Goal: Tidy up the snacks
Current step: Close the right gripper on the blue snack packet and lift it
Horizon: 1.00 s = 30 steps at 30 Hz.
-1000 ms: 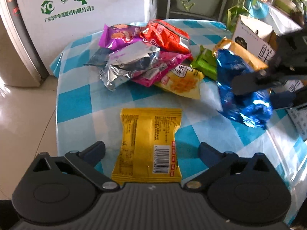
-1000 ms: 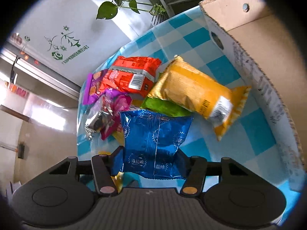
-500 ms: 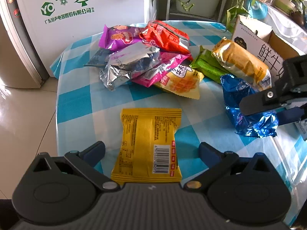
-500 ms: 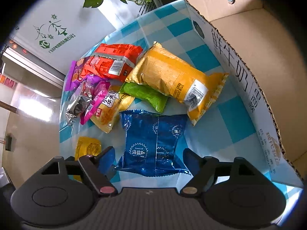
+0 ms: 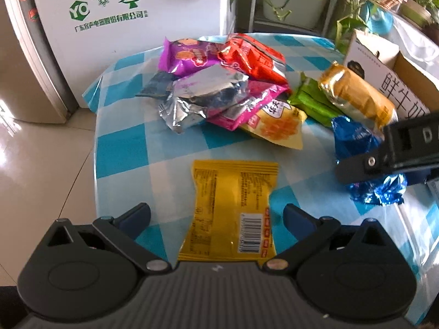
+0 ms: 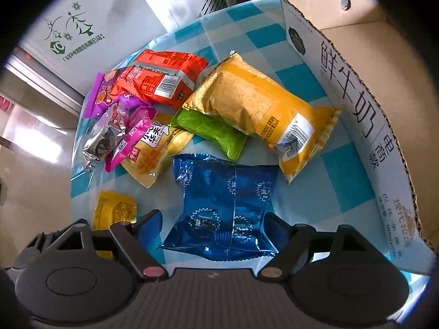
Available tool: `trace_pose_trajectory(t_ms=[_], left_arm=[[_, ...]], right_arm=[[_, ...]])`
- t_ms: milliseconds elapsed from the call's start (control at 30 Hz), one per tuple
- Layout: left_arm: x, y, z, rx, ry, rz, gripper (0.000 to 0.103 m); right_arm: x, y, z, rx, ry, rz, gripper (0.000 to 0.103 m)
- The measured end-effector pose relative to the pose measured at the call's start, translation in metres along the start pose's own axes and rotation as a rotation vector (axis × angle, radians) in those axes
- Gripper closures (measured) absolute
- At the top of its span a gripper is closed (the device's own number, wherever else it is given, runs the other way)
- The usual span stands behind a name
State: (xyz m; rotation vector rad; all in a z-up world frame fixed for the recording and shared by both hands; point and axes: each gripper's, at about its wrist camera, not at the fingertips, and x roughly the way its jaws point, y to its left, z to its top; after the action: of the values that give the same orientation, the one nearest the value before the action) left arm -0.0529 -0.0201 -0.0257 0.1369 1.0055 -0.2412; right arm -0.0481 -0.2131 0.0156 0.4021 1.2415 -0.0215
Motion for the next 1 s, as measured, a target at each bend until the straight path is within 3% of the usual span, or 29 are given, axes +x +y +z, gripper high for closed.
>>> trace_pose_trajectory(t_ms=[267, 400, 633, 1000], left_arm=[[-0.001, -0.004, -0.002, 0.022, -0.017, -0.006, 0.009], [-0.004, -0.007, -0.002, 0.040, -0.032, -0.011, 0.021], [-0.008, -0.010, 0.001, 0.055, -0.044, -0.022, 0.051], [-0.018, -0.005, 0.003, -0.002, -0.070, -0.025, 0.052]], right_arm=[[0.002, 0.003, 0.000, -0.021, 0.001, -0.023, 0.017], [0.002, 0.003, 0.000, -0.026, 0.003, -0.032, 0.018], [0.003, 0.004, 0.000, -0.041, 0.001, -0.036, 0.026], [-0.009, 0.005, -0.004, -0.064, -0.034, -0.011, 0.032]])
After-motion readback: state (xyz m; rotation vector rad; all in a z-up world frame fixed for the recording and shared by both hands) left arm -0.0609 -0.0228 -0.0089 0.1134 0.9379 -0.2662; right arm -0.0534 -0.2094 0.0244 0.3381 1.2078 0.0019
